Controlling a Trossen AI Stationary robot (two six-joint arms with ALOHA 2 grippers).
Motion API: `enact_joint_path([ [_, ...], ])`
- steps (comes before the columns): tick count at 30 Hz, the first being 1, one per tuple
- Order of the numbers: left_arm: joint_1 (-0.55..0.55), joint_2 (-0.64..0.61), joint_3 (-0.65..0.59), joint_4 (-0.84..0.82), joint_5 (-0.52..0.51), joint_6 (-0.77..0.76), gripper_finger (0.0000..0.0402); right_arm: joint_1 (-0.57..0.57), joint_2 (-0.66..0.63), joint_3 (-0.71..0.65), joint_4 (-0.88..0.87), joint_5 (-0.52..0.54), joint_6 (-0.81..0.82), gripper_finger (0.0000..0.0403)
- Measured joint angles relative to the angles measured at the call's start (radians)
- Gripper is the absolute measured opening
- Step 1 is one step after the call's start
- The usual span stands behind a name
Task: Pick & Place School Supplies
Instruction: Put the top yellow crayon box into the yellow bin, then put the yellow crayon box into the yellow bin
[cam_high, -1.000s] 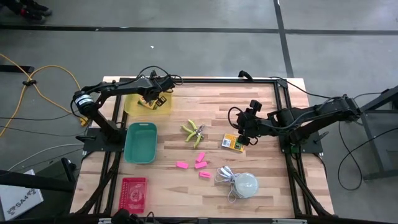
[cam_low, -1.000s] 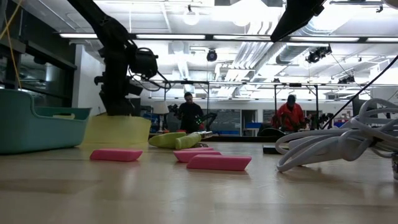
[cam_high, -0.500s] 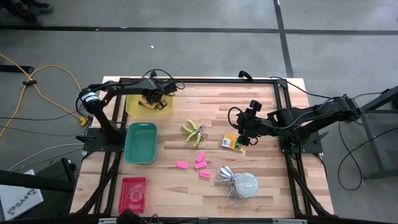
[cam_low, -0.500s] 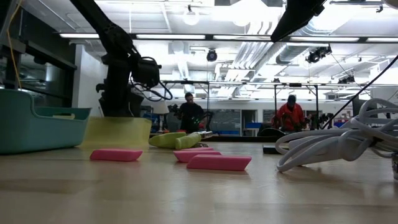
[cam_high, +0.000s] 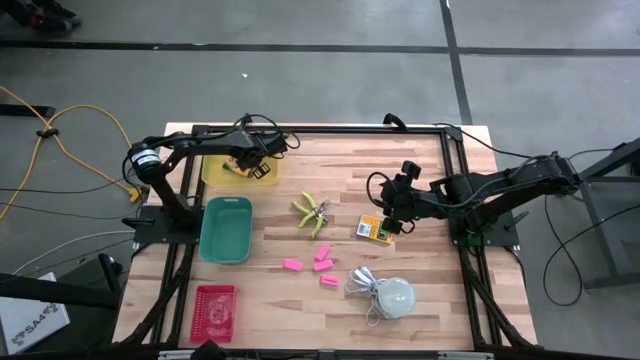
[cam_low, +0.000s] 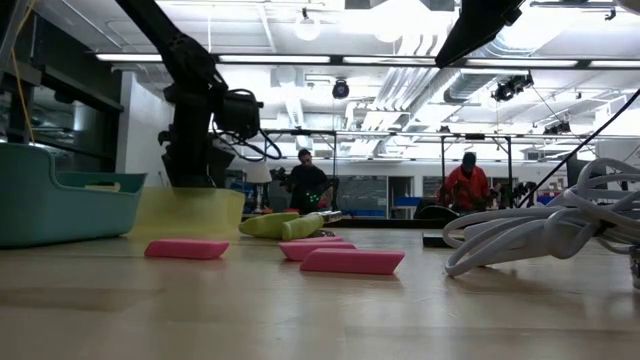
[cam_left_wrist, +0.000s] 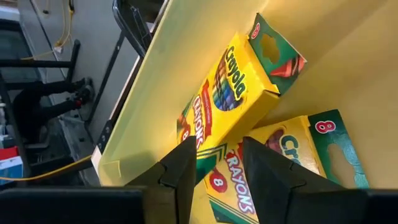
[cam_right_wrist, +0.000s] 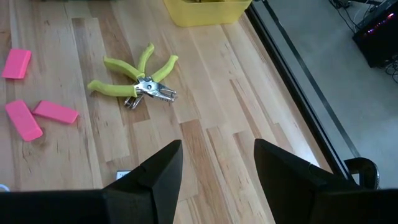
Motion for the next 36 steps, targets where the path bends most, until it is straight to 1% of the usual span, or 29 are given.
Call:
enact_joint_path([
  [3,-0.012,-0.001,0.0,-0.013,-0.01,0.0,0.0122,0.0,0.0,0.0,0.0,0.0,0.0,0.019],
  [12,-0.067,-0.002,0.002,-0.044,-0.118,-0.003,0.0123,0.0,0.0,0.0,0.0,0.0,0.0,0.019],
  [18,-0.09,-0.002,0.02,-0.048,-0.213,-0.004,0.0123,0.0,0.0,0.0,0.001,0.0,0.0,0.019],
  [22,-0.095,-0.029,0.052,-0.045,-0.27,-0.003,0.0123,0.0,0.0,0.0,0.001,0.0,0.0,0.019],
  [25,-0.096,-0.068,0.073,-0.045,-0.283,0.0,0.0123,0.0,0.0,0.0,0.001,0.0,0.0,0.019],
  [27,-0.099,-0.097,0.087,-0.044,-0.265,-0.007,0.0123,0.0,0.0,0.0,0.001,0.0,0.0,0.019],
  [30,-0.124,-0.14,0.103,-0.043,-0.183,-0.038,0.0123,0.0,0.0,0.0,0.001,0.0,0.0,0.019],
  [33,-0.176,-0.188,0.111,-0.023,-0.084,-0.05,0.0122,0.0,0.0,0.0,0.001,0.0,0.0,0.019],
  [36,-0.248,-0.236,0.112,0.035,0.003,-0.049,0.0119,0.0,0.0,0.0,0.0,0.001,-0.004,0.019],
])
